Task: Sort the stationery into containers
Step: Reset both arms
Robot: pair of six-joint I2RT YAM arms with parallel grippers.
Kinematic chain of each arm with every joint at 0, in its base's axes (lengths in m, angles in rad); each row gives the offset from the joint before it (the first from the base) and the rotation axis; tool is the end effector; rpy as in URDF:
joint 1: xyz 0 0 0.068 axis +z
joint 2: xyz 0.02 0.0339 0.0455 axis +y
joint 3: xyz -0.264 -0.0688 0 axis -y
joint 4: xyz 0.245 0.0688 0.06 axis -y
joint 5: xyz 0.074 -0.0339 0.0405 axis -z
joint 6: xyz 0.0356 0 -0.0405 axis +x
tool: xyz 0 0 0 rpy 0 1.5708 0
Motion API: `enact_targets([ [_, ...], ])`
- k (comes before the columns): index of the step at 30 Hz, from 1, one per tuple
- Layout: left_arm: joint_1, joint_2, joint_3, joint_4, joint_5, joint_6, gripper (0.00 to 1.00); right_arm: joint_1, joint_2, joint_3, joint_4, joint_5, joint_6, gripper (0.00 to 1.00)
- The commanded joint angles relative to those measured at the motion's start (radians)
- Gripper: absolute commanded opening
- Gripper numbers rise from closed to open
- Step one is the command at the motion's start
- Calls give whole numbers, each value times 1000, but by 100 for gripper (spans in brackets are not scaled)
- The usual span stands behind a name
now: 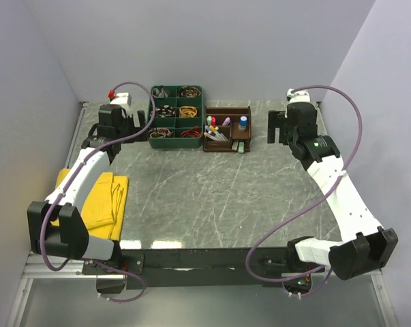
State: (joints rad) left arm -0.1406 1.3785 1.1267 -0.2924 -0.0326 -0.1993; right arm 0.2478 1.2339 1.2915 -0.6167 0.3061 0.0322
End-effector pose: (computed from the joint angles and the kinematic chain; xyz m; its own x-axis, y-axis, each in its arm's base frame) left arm 0.3126 -0.0431 0.3130 -0.5247 -0.1256 -0.8419 0.0087 0.9882 -0.1528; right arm 0.2599 0.0547 0.3794 -0.5135 -0.0983 -0.8524 0.0303 0.9907 -0.1325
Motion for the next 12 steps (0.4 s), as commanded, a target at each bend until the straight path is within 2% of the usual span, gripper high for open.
enact_targets([
  [1,9,19,76,26,-52,55,100,-7,-39,-20,55,80,121,100],
  [5,13,28,100,35,-78,66,100,-5,-45,-32,55,94,140,100],
  [12,13,13,107,72,-50,3,99,-8,-54,-20,64,48,71,100],
])
